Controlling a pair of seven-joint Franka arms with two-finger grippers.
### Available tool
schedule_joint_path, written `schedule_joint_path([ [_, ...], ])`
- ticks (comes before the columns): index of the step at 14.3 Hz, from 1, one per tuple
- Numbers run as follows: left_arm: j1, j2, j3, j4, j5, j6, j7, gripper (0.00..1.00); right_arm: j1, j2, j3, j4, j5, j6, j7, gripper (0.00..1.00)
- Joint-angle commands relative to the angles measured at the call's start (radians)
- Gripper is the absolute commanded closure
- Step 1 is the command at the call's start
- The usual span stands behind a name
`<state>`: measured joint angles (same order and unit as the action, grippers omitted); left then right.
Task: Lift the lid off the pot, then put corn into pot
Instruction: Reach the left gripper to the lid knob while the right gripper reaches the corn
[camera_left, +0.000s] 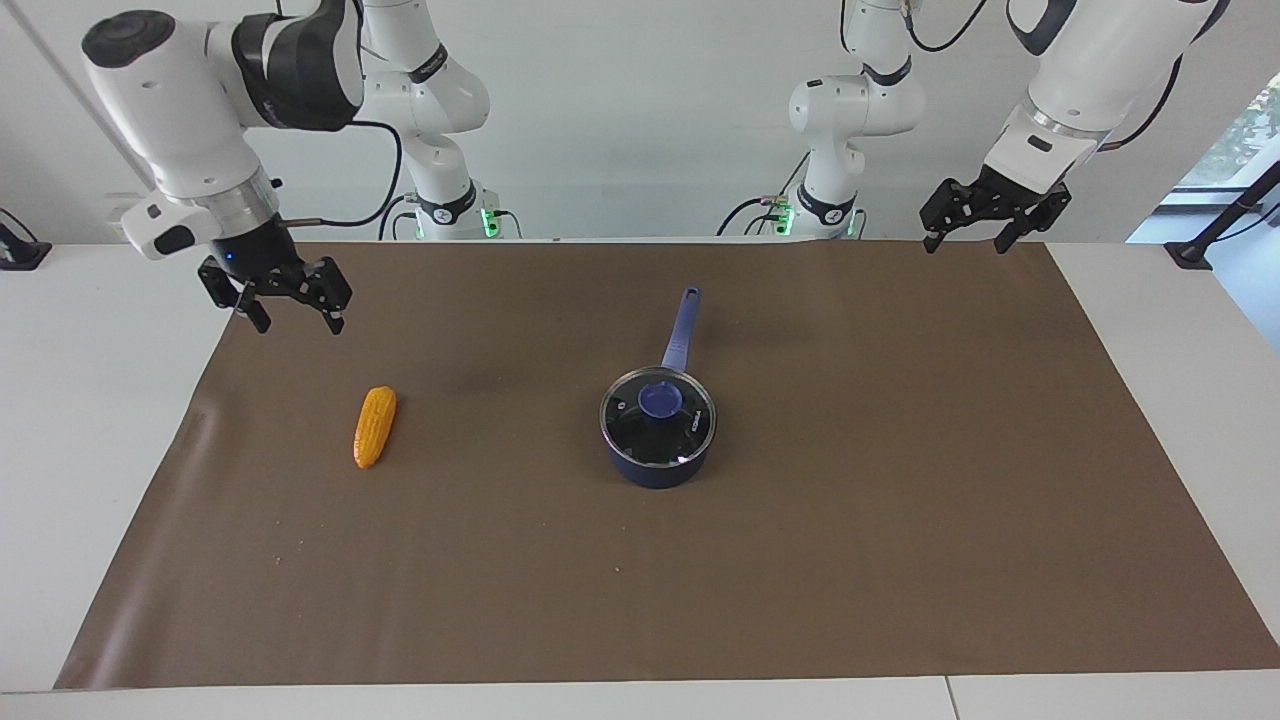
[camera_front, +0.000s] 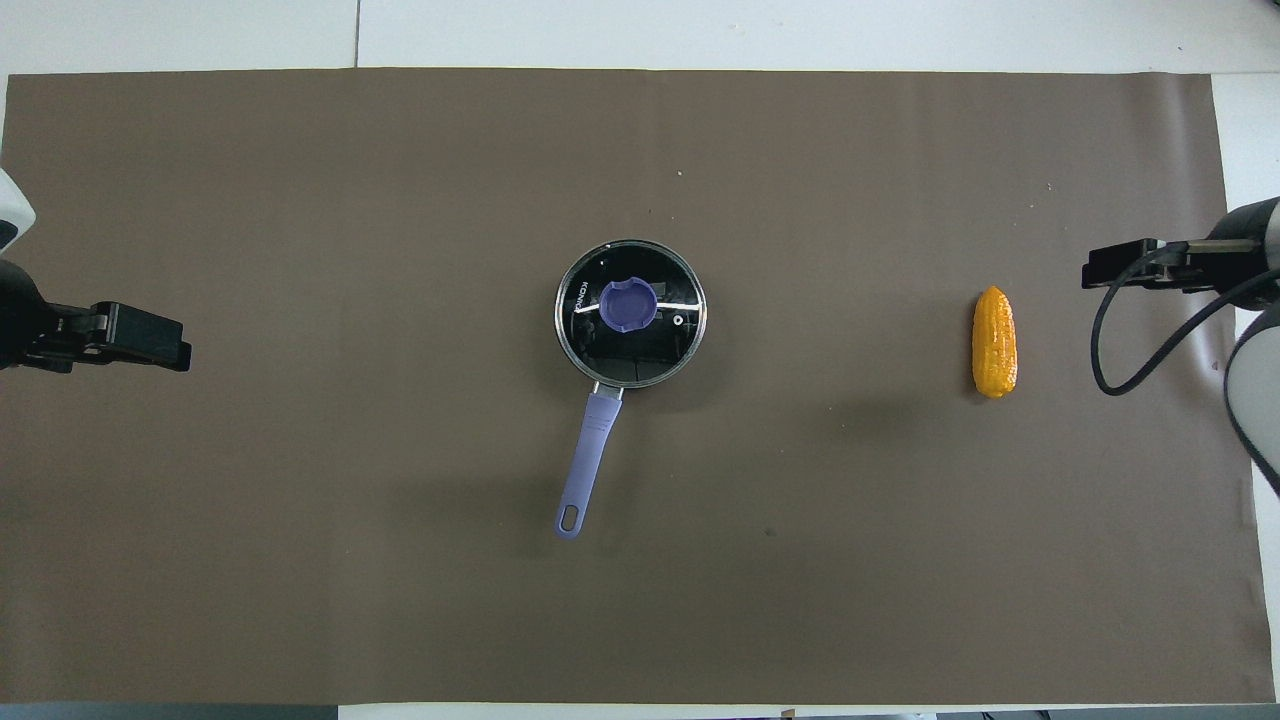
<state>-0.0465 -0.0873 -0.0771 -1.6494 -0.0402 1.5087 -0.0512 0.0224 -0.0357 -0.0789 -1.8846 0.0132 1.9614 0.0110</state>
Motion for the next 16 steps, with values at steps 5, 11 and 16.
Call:
schedule_joint_path([
  [5, -0.251, 0.194, -0.009, 0.063, -0.065, 0.174, -0.369, 0.00, -0.006, 0.108, 0.004, -0.325, 0.013, 0.414, -0.041, 0.09],
  [11, -0.440, 0.515, -0.006, 0.333, -0.064, 0.260, -0.570, 0.00, -0.016, 0.198, 0.004, -0.341, 0.013, 0.482, -0.106, 0.09],
  [16, -0.498, 0.667, 0.003, 0.417, -0.058, 0.324, -0.670, 0.00, -0.004, 0.203, 0.004, -0.338, 0.013, 0.481, -0.092, 0.46],
])
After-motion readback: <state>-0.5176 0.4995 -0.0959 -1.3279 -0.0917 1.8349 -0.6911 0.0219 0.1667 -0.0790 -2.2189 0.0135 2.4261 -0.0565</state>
